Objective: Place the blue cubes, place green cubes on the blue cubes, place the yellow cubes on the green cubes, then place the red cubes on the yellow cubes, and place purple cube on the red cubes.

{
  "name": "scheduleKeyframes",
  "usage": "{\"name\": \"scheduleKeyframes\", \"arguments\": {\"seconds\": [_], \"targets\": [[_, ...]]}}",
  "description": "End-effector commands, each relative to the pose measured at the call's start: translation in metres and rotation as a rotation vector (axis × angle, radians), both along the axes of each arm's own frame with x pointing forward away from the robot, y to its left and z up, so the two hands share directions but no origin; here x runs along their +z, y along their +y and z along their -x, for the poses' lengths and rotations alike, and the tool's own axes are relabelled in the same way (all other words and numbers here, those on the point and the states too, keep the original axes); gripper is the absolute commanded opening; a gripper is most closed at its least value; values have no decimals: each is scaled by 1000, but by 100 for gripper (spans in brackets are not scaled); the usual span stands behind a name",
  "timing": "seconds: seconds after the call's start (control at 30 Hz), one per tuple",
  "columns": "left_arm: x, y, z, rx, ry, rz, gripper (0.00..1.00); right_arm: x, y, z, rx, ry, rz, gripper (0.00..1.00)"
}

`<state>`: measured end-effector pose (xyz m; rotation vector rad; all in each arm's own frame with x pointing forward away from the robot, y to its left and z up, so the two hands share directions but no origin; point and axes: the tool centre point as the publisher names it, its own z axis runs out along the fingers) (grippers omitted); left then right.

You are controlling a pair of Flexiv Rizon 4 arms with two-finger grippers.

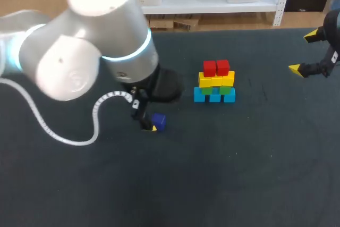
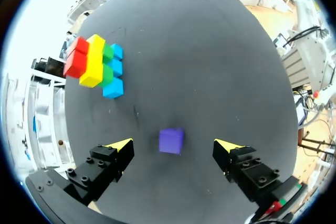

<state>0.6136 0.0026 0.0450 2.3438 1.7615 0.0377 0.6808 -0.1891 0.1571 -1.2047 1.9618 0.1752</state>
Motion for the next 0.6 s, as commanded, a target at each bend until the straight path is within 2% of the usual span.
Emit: {"name": "scheduleKeyframes", "arguments": {"seconds": [0.03,0.23,0.33,0.6], "targets": [[-14,-12,-13,-17,67,-61,100,0,2,1,-8,-3,5,100],[-24,-7,-21,-20,87,-83,100,0,2,1,-8,-3,5,100],[-28,-6,-26,-6,78,-84,100,0,2,1,-8,-3,5,100],[-41,1,-28,-5,85,-100,100,0,2,1,-8,-3,5,100]]}}
